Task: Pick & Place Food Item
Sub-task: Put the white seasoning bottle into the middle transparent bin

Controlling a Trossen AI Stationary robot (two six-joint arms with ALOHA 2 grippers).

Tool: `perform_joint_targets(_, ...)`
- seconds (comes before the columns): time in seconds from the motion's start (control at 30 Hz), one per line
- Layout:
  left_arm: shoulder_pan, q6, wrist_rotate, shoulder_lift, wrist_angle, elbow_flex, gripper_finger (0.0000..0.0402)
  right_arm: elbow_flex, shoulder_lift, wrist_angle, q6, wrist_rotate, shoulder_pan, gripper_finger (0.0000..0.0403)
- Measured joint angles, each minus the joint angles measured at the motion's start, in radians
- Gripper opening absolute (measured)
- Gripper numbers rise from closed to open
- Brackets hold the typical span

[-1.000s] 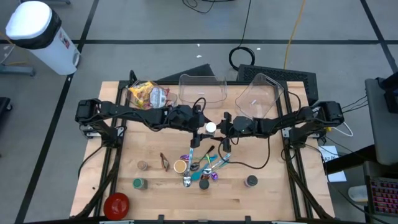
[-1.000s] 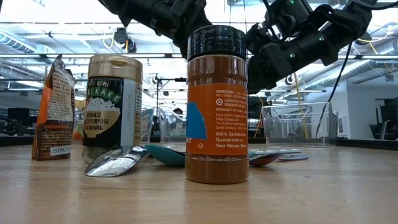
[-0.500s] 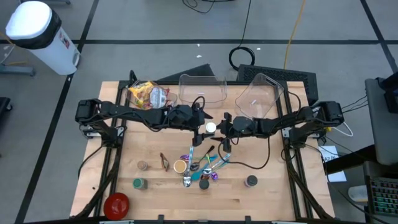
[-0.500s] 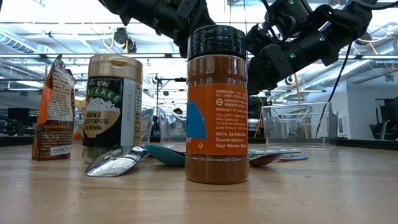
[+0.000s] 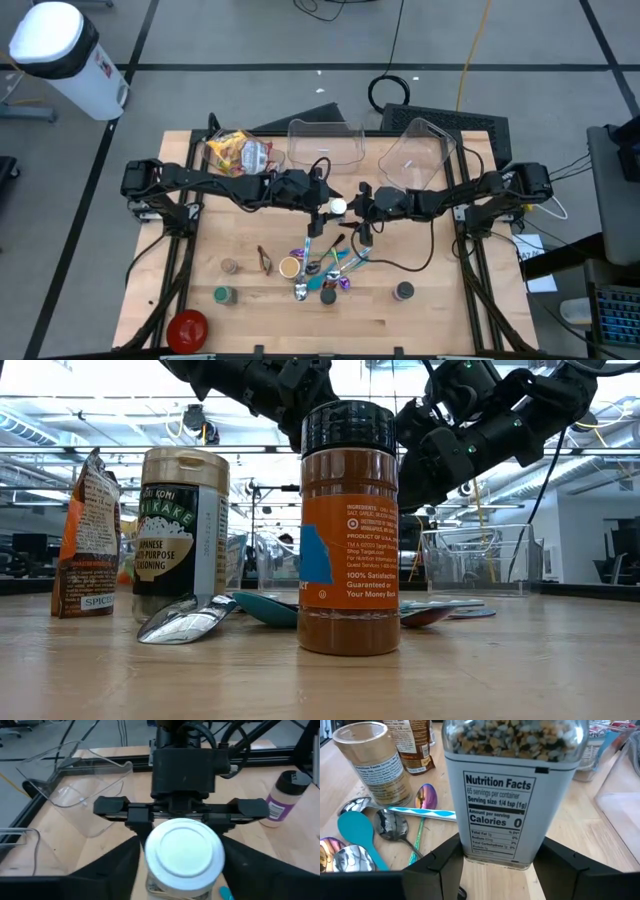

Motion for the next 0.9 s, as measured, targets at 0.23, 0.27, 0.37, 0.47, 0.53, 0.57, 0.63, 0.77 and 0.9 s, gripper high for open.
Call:
perform_joint_targets(0.23, 0.001, -0.007, 0.007, 0.0, -0.015, 0.0, 0.021, -0.001, 0.0, -0.008, 0.001, -0.001, 0.0, 0.0194)
perform_joint_targets(0.27, 0.0, -0.009, 0.007, 0.0, -0.015, 0.0, 0.021, -0.001, 0.0, -0.01, 0.001, -0.001, 0.0, 0.0195)
perform_joint_targets(0.37, 0.001, -0.007, 0.005, 0.0, -0.016, 0.0, 0.021, -0.001, 0.0, -0.012, 0.0, -0.001, 0.0, 0.0194)
perform_joint_targets(0.47, 0.0, -0.002, 0.001, 0.0, -0.009, 0.0, 0.021, -0.001, 0.0, -0.011, 0.0, 0.0, 0.0, 0.0196)
perform_joint_targets(0.53, 0.001, -0.002, 0.001, 0.0, -0.008, 0.0, 0.021, -0.001, 0.0, -0.011, 0.022, 0.0, 0.0, 0.0209)
perform_joint_targets(0.57, 0.001, -0.003, 0.002, 0.0, -0.008, 0.0, 0.021, -0.001, 0.0, -0.012, 0.037, 0.0, 0.0, 0.0217)
perform_joint_targets(0.63, 0.001, -0.003, -0.004, -0.006, -0.012, 0.0, 0.021, -0.001, -0.013, -0.026, 0.056, 0.001, 0.0, 0.0236)
perform_joint_targets(0.77, 0.002, 0.002, -0.012, -0.046, -0.03, 0.0, 0.021, 0.001, -0.073, -0.126, 0.044, -0.003, 0.001, 0.0265)
perform_joint_targets(0.9, 0.003, 0.028, -0.027, -0.105, -0.053, 0.0, 0.021, -0.001, -0.156, -0.24, 0.072, -0.003, 0.001, 0.0279)
